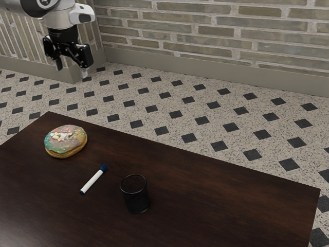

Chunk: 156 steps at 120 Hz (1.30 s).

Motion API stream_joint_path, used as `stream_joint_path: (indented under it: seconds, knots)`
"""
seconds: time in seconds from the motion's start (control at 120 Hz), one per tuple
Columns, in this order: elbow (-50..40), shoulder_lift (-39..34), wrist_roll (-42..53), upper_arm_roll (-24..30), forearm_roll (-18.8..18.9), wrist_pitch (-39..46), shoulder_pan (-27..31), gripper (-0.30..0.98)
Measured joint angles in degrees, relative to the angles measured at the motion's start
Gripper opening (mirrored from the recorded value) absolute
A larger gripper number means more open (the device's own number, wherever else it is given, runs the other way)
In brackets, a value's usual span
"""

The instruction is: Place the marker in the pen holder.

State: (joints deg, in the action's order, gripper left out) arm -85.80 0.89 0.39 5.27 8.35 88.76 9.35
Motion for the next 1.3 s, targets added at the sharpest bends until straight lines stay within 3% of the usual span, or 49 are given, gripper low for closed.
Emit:
stream_joint_path:
  seconds: [0.383, 0.433, 0.525, 0.6, 0.733, 1.025, 1.15, 1.3]
  knots:
    - [-1.6, -2.4, 0.4, -1.0, -4.6, -0.4, -1.1, 0.69]
    - [-5.9, -6.4, 0.6, -1.0, -4.9, -0.3, -0.7, 0.69]
    - [-22.1, -18.2, 1.0, -2.9, -5.1, 1.9, -0.4, 0.69]
    - [-35.9, -21.2, 1.4, -5.8, -5.1, 6.6, -0.3, 0.69]
    - [-46.1, -14.5, 2.6, -11.1, -4.8, 16.9, 0.1, 0.69]
    - [-46.9, 0.5, 2.2, -12.9, -4.5, 32.1, -0.9, 0.69]
    - [-46.8, 3.4, 3.8, -13.0, -4.7, 39.0, -0.4, 0.69]
    - [-46.7, 5.8, 6.8, -12.7, -7.1, 45.8, -4.3, 0.66]
